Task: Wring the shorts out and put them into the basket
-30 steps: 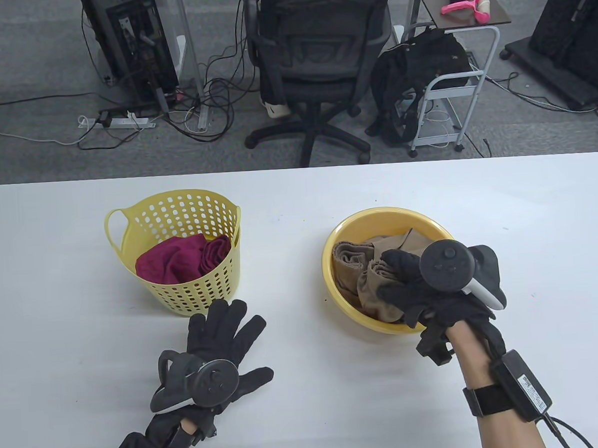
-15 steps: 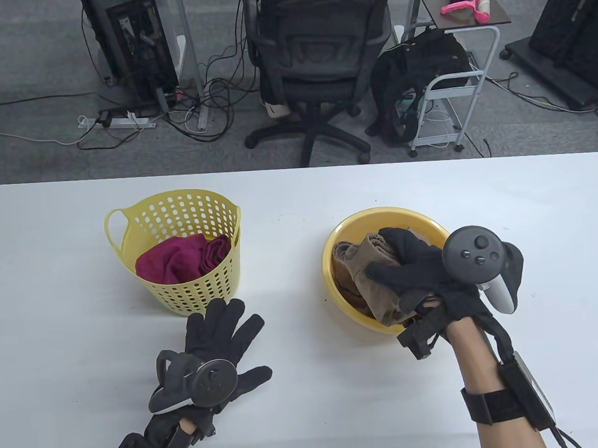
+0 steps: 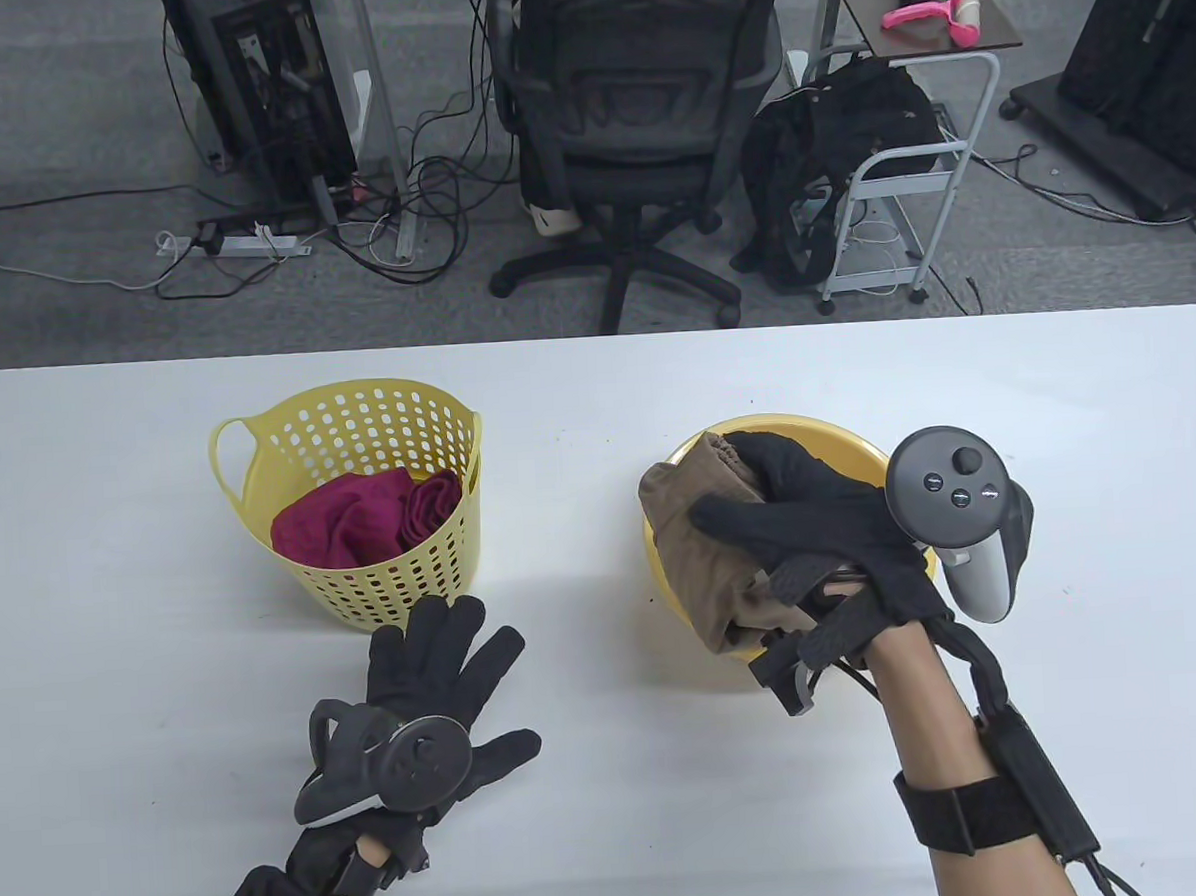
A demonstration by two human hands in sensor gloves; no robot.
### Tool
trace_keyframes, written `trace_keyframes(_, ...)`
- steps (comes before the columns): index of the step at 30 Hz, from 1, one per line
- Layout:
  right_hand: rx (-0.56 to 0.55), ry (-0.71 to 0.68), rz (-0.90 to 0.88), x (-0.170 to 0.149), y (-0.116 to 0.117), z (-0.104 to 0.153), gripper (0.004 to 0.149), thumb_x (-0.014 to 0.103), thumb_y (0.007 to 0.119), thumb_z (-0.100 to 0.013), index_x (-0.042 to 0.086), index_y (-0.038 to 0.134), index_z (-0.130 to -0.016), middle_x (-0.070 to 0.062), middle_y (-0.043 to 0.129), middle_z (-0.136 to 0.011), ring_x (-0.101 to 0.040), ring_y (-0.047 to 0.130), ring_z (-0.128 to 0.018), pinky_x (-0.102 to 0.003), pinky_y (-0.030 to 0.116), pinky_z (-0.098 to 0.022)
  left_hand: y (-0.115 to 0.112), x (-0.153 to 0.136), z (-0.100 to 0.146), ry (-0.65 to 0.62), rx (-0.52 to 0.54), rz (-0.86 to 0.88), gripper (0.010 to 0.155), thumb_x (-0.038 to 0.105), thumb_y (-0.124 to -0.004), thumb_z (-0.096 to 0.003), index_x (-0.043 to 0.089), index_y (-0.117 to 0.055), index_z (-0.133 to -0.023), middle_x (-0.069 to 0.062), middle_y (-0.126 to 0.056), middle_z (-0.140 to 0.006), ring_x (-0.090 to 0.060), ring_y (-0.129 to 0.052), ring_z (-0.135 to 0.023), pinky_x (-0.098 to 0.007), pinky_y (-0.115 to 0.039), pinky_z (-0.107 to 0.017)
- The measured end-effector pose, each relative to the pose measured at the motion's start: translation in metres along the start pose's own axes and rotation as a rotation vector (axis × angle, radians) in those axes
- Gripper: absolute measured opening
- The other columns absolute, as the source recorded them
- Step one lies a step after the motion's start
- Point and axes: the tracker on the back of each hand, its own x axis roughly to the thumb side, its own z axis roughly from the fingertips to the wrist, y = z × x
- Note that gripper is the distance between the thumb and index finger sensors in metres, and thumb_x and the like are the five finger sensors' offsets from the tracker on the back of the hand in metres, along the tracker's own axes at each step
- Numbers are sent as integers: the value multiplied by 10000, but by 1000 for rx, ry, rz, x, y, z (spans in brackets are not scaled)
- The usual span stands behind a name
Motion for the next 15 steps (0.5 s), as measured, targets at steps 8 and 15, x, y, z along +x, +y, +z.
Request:
trace_keyframes(8,44,-13,-132,19,16,-6,701,540,883,-505,57,672,-967,-185,866,-829,-396,964,-664,-499,831,-518,1,-1,0,5,0,3,885,684,-737,-504,261,-344,-1174,-259,-270,-1266,-612,-304,-1127,-792,-288,-668)
trace_keyframes(15,87,-30,-219,37,32,-10,703,546,876,-513,52,670,-967,-185,865,-828,-390,967,-662,-496,832,-517,1,-1,0,2,2,1,884,683,-737,-504,261,-344,-1174,-258,-272,-1266,-613,-303,-1126,-791,-288,-669)
